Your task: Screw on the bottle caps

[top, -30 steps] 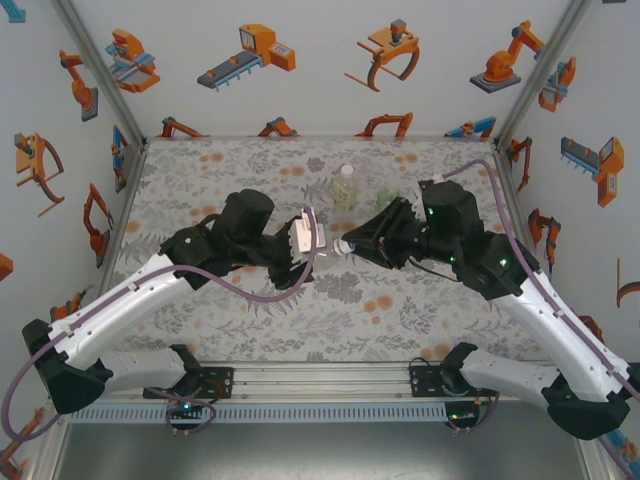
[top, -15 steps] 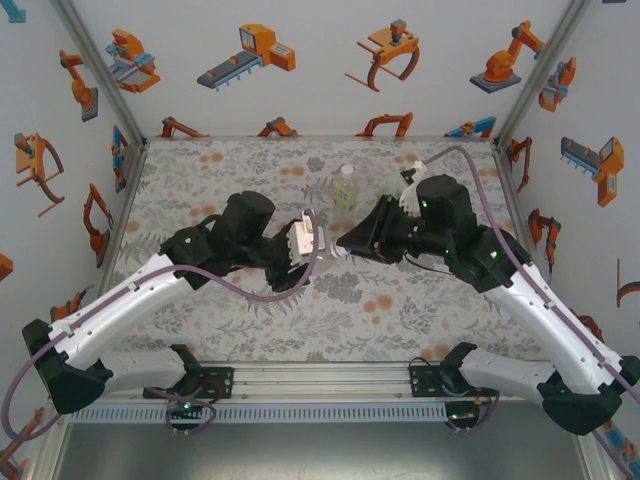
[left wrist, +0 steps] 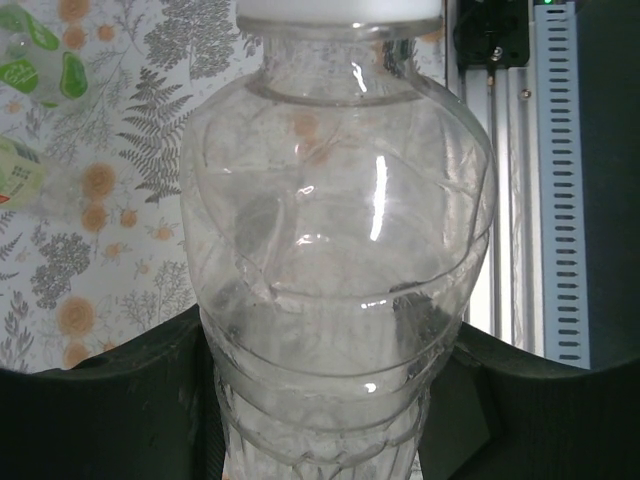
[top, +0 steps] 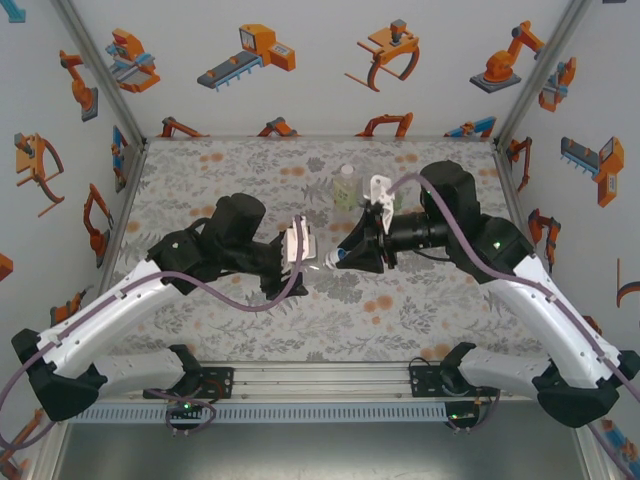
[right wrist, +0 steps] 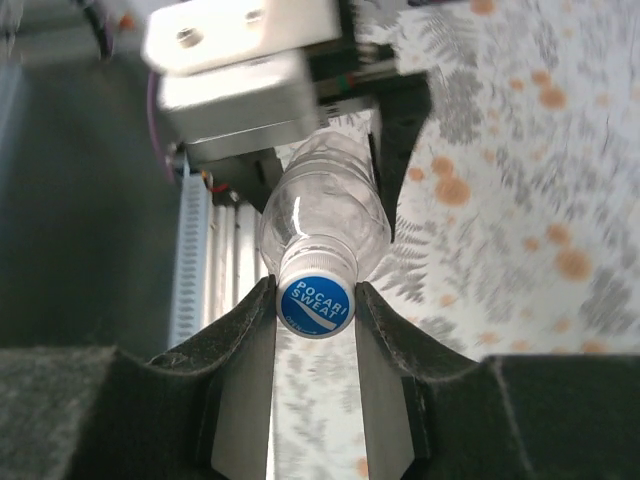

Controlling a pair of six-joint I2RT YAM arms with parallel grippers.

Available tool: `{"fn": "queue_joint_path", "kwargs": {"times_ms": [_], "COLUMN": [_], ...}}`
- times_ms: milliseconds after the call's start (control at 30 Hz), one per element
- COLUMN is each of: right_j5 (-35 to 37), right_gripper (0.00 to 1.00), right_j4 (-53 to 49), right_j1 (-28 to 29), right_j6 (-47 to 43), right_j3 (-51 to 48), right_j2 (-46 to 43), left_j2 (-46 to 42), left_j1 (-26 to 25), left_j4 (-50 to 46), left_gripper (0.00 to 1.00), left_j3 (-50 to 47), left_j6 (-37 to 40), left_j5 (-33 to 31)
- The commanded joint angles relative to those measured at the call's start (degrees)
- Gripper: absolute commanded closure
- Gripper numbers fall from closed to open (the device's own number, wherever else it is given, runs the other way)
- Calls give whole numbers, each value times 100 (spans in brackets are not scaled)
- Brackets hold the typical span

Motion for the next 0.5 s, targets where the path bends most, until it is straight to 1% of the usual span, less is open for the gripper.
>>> {"fn": "queue_joint_path", "kwargs": {"times_ms": [0,100,167,267,400,467], "right_j5": [-1140,-752,-620,-609,-627,-561], "right_gripper": [100,100,96,88,73,67], "right_j4": [-559,-353,-211,-163,-178,-20], "right_j1": [76,76,75,76,76,76], "right_j6": [-2567,-2957,-3060,-3062,-3005,-2689], "right_j3": [80,-43,-110,-180,-263,-341], "right_j2": [52,-83,-146,-186,-269,-342], "left_j2": [-42,-77,-77,-69,-66,-90], "left_j1": [-31,-36,-36,-36,-36,-36], "left_j4": [388,387,392,391,400,351], "left_gripper": [100,100,100,100,100,100], "left_j3": [310,310,310,305,293,271], "left_j6": [-12,-20,-29,-44,-48,-53], "left_j5": [362,372,363,364,337,313]}}
